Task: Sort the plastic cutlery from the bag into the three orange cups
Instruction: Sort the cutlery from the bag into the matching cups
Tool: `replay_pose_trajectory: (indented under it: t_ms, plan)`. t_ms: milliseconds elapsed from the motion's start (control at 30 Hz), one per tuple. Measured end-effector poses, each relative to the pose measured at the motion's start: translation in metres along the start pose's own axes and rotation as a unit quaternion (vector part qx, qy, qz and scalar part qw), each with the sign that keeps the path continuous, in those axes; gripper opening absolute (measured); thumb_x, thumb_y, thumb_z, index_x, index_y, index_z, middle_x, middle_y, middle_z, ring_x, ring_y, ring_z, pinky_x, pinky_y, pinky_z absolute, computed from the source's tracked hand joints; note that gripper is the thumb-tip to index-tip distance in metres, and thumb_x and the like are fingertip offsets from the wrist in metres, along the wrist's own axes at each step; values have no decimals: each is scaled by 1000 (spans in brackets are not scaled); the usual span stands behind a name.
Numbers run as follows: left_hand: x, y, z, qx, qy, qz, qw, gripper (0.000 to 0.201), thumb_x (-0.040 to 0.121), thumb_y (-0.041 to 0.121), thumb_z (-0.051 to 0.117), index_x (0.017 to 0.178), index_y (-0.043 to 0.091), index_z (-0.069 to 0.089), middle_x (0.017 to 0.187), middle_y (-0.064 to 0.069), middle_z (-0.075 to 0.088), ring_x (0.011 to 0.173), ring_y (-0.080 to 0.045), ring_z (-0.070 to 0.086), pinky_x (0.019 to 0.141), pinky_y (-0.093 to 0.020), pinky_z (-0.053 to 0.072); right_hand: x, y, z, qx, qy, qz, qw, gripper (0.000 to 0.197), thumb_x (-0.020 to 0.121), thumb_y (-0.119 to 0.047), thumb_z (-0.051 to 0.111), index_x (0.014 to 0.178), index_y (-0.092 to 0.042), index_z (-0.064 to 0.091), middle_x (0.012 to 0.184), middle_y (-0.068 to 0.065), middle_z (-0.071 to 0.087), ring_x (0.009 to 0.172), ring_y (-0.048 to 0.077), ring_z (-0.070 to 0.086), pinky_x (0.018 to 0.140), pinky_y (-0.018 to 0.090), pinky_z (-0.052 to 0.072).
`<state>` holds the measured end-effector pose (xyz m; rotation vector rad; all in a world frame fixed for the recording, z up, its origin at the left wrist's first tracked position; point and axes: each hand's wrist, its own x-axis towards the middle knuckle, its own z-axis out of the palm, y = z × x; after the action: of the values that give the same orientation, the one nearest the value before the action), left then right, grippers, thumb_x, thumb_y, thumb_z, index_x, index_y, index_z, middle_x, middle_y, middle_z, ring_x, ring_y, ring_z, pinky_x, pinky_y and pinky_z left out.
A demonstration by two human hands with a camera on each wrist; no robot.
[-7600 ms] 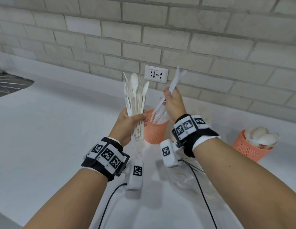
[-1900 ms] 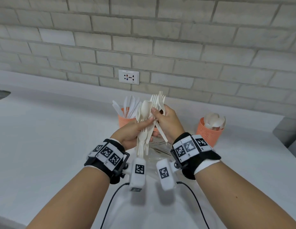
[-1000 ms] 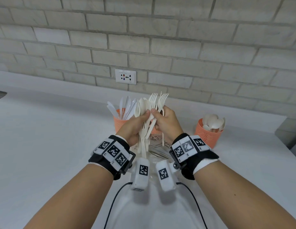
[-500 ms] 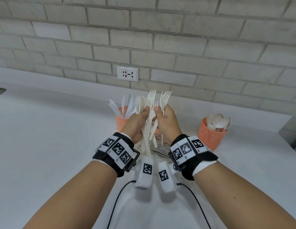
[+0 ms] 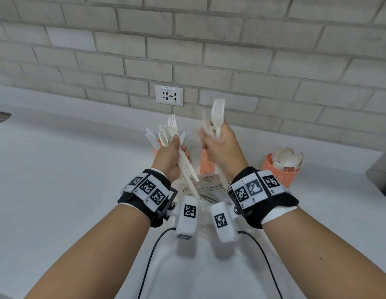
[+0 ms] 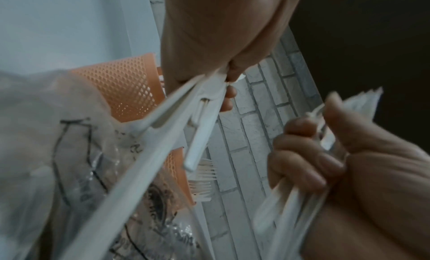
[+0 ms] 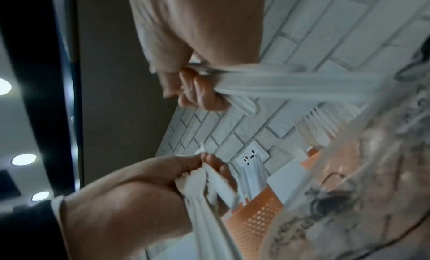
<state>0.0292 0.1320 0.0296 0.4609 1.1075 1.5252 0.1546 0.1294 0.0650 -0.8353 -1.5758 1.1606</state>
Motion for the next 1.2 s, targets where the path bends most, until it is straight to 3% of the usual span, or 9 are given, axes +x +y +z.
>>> replay_pose_trajectory:
  t_ms: [100,167,300,433,533,700,900,1100,1200]
  plan:
    - [-2,2,1,-1,-2,1,1000,49,96,37,45,127,0,50,107,-17,62,99,-28,63,78,-37,56,-6,4,3,-174,-122,9,977,27,75,-7,73,97,-11,58,83,0,62,67,4,60,57,14,46]
    - [-1,1,1,-10,-18,2,1000,52,98,31,40,138,-2,36,97,-14,59,112,-30,57,67,-28,56,-10,10,7,-287,-148,7,946,31,71,-11,77,98,-8,62,86,0,64,76,10,58,63,9,43]
    - [0,-1,0,-55,-54,7,997,21,98,18,36,97,7,54,58,-2,64,58,-14,62,53,-23,53,-10,18,14,-341,-114,-2,933,16,75,-11,70,88,-7,62,81,3,64,76,15,57,53,13,39]
    - [2,3,1,-115,-56,-15,992,24,98,27,41,104,9,56,90,-6,67,83,-21,62,65,-32,57,-8,11,4,-308,-155,18,939,11,78,-10,68,82,-5,59,73,-2,58,66,9,53,56,11,38]
    - [12,9,1,-163,7,-27,986,22,97,26,46,87,8,54,78,-5,57,67,-20,59,69,-36,55,0,4,-16,-297,-169,39,939,21,81,-12,67,99,-3,61,86,2,59,75,14,53,64,24,40]
    - [17,8,0,-140,-7,-20,990,27,96,25,49,72,12,48,56,3,44,41,-10,45,58,-25,47,36,-14,-53,-127,38,41,990,5,96,-19,47,96,-16,51,75,-3,56,65,8,54,55,14,44]
    - [19,4,5,-108,-66,0,992,21,96,25,48,78,15,49,53,4,45,43,-9,45,48,-22,46,89,9,-73,-12,268,-67,961,10,97,-9,37,106,-13,38,70,-3,54,60,2,53,64,12,45]
    - [21,12,9,-68,-100,36,992,20,97,24,47,78,15,50,60,3,45,48,-9,45,51,-23,47,95,50,-57,-9,235,-36,971,16,98,-8,37,113,-11,39,76,-3,56,66,2,56,60,6,47]
    - [24,12,10,-55,-105,40,992,19,96,23,48,79,15,50,58,4,46,48,-9,46,53,-24,48,91,71,-54,-30,161,35,986,20,94,-9,48,114,-9,47,86,-2,62,76,5,60,77,21,51]
